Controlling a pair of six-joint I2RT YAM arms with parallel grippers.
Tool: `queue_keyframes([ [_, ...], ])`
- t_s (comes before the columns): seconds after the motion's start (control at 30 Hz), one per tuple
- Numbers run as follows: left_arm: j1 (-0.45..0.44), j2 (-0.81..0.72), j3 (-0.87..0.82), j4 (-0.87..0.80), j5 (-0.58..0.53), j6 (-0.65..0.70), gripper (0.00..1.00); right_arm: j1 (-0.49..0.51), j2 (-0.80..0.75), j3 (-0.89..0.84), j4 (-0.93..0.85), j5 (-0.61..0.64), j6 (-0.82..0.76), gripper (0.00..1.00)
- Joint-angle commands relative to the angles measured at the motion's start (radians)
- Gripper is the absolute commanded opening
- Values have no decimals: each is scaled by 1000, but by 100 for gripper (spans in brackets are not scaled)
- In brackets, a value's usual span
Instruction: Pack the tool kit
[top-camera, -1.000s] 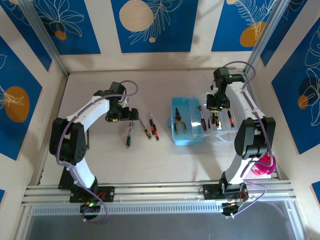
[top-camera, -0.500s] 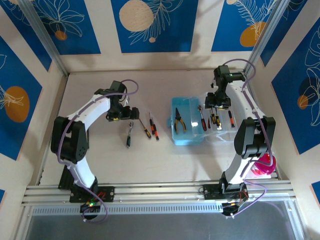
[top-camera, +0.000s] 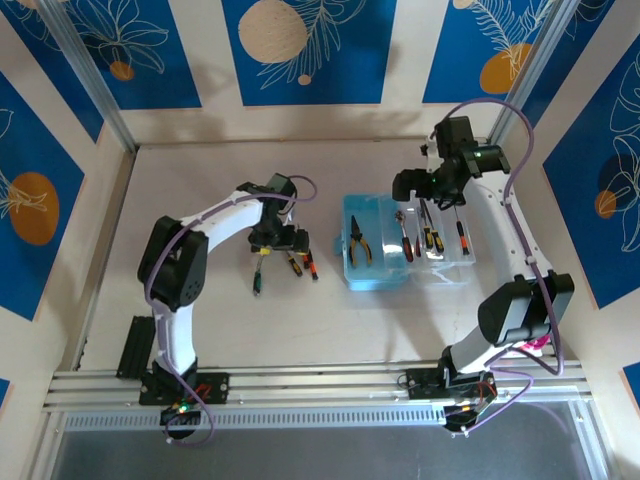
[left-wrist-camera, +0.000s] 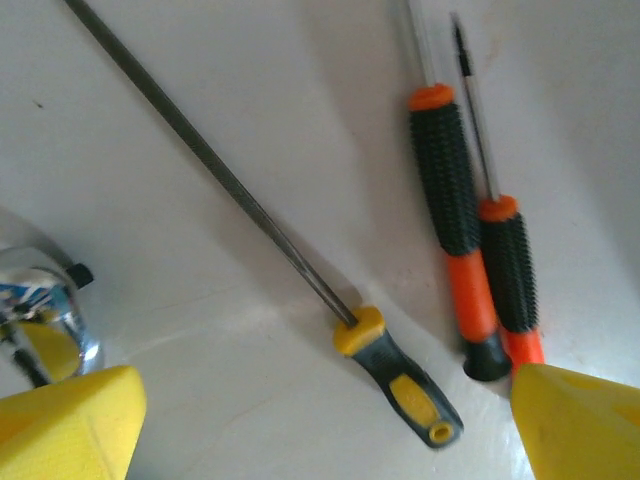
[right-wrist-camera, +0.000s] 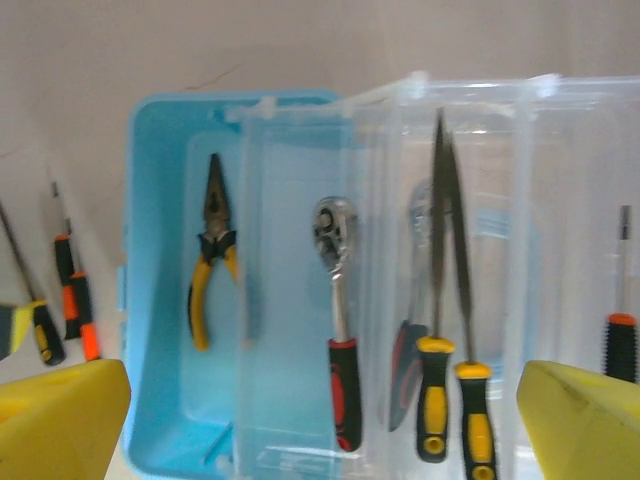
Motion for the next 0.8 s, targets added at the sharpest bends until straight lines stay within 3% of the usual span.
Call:
queue_keyframes([
  [0.0,-10,25,48,-23,-25,-80,89,-3,-3,-63,51,-87,4,99],
  [0.3,-86,96,221,-97,-87,-109,82,-37,12,-115,135,-200,-26,99],
  [0.6,-93,203,343,-158,-108,-122,53,-60,-8,-146,165,-234,-22,99],
  [0.77,-86,224,356,-161,-123,-122,45,-68,-10,-152,169,-244,-20,99],
])
